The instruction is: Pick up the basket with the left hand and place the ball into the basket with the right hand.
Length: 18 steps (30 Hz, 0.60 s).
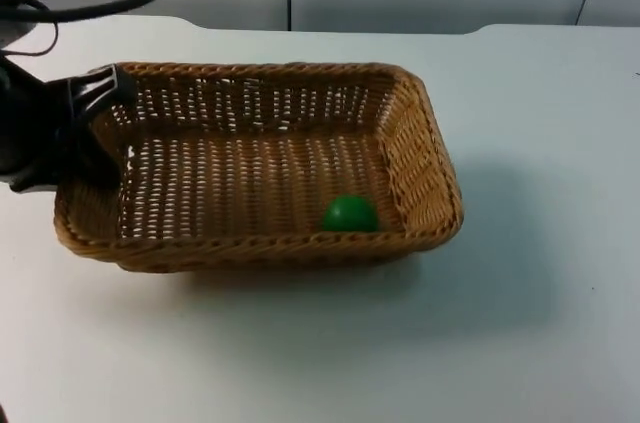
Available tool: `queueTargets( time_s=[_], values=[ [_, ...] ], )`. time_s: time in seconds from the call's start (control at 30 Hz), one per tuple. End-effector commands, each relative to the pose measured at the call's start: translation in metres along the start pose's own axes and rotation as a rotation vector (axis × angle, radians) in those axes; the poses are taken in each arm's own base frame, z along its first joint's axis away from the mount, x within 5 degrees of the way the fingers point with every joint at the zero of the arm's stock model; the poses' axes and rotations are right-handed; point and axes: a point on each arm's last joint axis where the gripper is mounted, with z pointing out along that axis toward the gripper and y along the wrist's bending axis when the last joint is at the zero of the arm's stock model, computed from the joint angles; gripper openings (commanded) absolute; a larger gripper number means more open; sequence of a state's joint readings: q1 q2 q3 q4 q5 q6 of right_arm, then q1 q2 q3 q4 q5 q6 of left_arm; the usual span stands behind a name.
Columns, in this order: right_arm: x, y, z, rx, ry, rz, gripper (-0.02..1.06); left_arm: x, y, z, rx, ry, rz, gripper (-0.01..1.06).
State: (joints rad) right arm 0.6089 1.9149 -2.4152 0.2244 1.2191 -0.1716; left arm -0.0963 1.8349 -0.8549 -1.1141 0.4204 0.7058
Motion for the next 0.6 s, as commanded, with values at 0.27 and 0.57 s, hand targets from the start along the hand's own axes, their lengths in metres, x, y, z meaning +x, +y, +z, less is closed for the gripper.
queueTargets(
  time_s=[0.27,0.57],
  values=[
    [-0.007,0.003,-0.030,0.048,-0.053,0.011,0.64,-0.005,-0.003,0.023,0.045,0.165,0.125,0.00],
    [-0.006,0.002,-0.030,0.062,-0.051,0.032,0.64,-0.004,0.002,0.029,0.023,0.166,0.118,0.34]
  ],
)
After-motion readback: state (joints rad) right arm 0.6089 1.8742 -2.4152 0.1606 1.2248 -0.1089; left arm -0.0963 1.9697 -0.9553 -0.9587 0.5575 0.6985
